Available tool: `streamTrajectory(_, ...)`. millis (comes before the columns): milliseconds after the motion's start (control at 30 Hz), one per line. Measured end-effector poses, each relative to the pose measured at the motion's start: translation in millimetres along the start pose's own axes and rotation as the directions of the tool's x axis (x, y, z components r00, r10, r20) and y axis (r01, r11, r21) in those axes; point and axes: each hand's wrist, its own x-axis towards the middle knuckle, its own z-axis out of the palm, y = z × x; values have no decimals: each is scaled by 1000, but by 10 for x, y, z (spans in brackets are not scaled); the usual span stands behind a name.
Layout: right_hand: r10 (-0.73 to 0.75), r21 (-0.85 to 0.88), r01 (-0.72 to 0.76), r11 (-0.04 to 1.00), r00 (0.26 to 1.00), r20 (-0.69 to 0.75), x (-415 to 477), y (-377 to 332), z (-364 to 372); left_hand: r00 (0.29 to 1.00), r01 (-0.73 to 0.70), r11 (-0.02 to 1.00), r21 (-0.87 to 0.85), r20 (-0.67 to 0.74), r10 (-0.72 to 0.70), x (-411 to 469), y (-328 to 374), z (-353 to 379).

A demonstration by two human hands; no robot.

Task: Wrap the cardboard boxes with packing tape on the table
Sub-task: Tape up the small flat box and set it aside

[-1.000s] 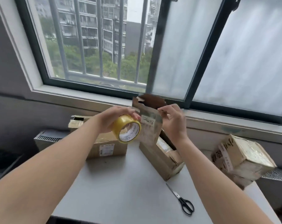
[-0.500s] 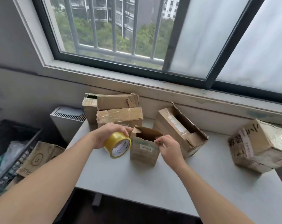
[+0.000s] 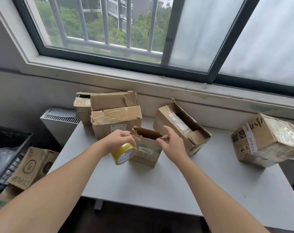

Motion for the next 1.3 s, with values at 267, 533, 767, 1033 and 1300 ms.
streamTrajectory(267, -45, -353, 43, 935, 999, 3, 167, -76, 59, 986, -119, 955, -272, -144, 82, 4, -111, -166)
streamTrajectory(533, -377, -617, 278, 737, 926, -33, 121, 136, 217, 982, -169, 985, -30, -93, 166, 36, -178, -82)
streamTrajectory(767, -472, -797, 300, 524, 881, 21, -34, 294, 314, 951, -266, 960, 84, -140, 276, 62, -182, -48)
streamTrajectory(1033, -470, -794, 339, 505, 879, 77, -31, 175, 284, 969, -241, 961, 134, -20, 246, -43, -181, -160)
streamTrajectory(1300, -365, -789, 317, 526, 922, 127, -60, 152, 335, 977, -209, 947, 243, 79, 196, -198, -120, -341)
